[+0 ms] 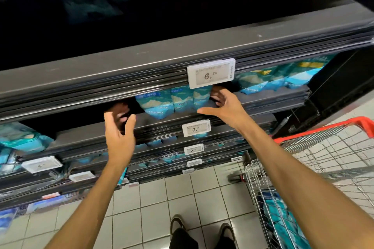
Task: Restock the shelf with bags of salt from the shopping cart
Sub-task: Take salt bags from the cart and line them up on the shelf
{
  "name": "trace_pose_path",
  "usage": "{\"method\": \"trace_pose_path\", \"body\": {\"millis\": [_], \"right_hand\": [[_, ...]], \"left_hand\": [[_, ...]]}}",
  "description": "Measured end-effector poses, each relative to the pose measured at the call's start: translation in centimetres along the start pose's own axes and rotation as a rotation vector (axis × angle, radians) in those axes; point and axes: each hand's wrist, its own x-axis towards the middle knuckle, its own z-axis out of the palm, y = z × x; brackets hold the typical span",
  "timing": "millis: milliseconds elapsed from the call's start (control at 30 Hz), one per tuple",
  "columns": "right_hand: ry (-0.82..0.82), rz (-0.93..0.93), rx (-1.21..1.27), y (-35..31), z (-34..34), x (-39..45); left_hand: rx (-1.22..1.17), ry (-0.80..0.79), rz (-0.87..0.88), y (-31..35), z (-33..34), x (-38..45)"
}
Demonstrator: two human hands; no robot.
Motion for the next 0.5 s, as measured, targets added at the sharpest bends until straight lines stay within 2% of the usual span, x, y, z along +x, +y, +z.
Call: {"method": "trace_pose_path", "body": {"millis": [100,200,300,433,500], "right_hand": [[0.023,-0.018,-0.019,-0.1,-1.7,-3.2],[0.083,-0.017,0.057,0.2,-3.7,-7.9],[0.189,-0.034,0.105,0.9,-5.9,-14.1],[0.513,0.040,0.116,3.0,-9.4,-23.6],[0.697,0.134,0.116,4.4,-11.4,-27.8]], "left_hand": [[0.043,0.023,0.117,-0.1,-0.6,-4.1],[0.048,-0.074,0.123,0.7,0.2,-7.2],[0.028,-0.282,0.061,1.6,2.9,-9.5],[-0.056,-0.653,-0.001,4.2,9.8,-11.9],[-0.022,-0.813,0.043,5.9,13.7,-13.5]]}}
